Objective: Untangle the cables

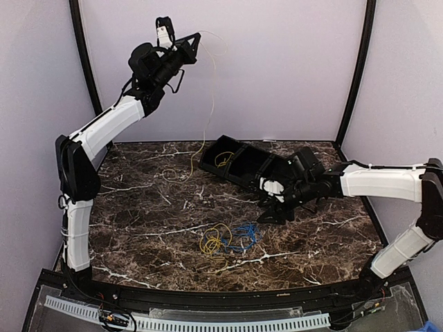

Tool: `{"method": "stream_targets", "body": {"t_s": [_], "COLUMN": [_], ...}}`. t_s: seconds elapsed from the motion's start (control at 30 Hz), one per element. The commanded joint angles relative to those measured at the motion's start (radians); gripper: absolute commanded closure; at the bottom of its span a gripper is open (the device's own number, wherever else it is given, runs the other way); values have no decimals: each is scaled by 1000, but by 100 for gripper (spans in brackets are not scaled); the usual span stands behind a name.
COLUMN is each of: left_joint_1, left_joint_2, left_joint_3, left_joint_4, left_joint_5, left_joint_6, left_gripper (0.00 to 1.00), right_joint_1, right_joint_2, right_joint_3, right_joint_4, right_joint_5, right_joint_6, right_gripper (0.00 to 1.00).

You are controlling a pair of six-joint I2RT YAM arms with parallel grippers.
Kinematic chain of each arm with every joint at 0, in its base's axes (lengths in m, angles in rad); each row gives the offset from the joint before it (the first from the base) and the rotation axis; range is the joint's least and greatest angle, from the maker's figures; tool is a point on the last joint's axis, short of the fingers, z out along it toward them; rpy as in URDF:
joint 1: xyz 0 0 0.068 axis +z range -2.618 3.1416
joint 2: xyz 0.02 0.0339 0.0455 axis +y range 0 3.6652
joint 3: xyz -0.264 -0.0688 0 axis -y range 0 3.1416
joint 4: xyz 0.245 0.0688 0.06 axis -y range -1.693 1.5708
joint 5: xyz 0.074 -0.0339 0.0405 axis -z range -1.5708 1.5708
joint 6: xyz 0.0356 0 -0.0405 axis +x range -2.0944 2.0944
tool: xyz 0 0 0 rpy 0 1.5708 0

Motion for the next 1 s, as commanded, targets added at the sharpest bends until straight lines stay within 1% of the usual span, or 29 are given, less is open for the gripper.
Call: {"method": "stream_targets", "body": {"t_s": [0.0, 0.17, 0.27, 0.43, 0.57, 0.67, 0.83, 0.97], "left_joint_1": [-7, -19, -24, -26, -26, -26, -33, -51], "left_joint_2": [2, 2, 2, 3, 6, 14, 48, 86], "left_joint_3": [-86, -150, -212, -326, -404, -454, -473, -475], "left_joint_4": [37, 3, -33, -72, -91, -93, -143, -193], "left_joint_5": [136, 161, 81, -97, -169, -190, -187, -226], "left_joint_6": [-94, -92, -83, -82, -81, -75, -68, -37], "left_gripper": [100, 100, 100, 100, 100, 100, 100, 100], "right_joint_1": [-6, -6, -6, -6, -8, -7, -7, -7], "right_joint_2": [14, 28, 35, 38, 41, 47, 56, 60], "right_joint_3": [-15, -14, -12, -13, -14, -13, -10, -11], "right_joint_4": [35, 31, 28, 26, 26, 22, 17, 17], "right_joint_5": [14, 13, 12, 14, 18, 19, 17, 20], "right_joint_6": [-12, -15, -15, -16, -16, -18, -19, -21], "right_gripper": [42, 42, 42, 42, 42, 42, 42, 42]}}
